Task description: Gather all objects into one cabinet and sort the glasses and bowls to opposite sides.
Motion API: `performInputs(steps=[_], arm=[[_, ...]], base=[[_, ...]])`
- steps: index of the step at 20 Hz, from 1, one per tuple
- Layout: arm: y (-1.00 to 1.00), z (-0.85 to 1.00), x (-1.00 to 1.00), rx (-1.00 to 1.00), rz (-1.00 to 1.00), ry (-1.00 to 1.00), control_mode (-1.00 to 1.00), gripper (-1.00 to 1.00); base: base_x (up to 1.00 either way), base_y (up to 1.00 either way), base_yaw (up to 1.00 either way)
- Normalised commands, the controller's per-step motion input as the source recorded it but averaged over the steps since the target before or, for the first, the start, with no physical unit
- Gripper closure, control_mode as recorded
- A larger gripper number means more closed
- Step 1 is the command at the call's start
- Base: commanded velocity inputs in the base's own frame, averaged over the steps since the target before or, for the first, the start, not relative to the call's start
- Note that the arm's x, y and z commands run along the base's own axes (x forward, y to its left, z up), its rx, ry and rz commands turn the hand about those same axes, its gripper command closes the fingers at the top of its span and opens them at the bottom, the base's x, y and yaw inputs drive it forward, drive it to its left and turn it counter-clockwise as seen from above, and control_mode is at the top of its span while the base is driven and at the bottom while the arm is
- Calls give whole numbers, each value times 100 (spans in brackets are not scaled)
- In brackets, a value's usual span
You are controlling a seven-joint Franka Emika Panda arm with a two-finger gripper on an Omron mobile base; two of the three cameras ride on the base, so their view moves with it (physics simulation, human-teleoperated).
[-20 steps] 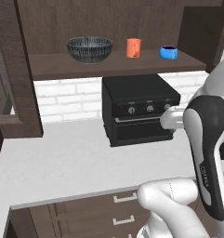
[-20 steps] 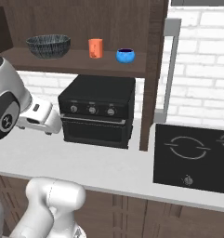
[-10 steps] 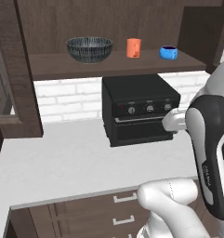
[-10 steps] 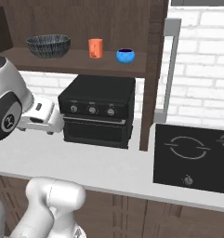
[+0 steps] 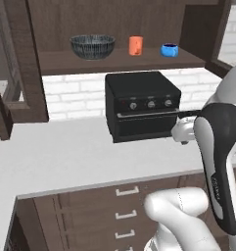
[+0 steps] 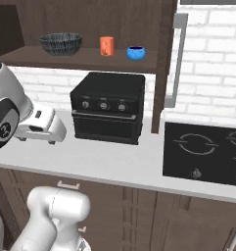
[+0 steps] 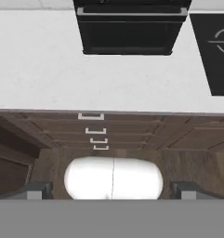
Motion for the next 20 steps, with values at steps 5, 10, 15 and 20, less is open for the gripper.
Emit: performInputs(steps=[5,10,15,20], arm=[[0,0,0,0,0,0,100,-100],[0,0,0,0,0,0,100,-100],[0,0,0,0,0,0,100,-100],[0,0,0,0,0,0,100,-100]], base=[[-65,24,26],[-4,9,70],[0,13,86],[0,27,88]])
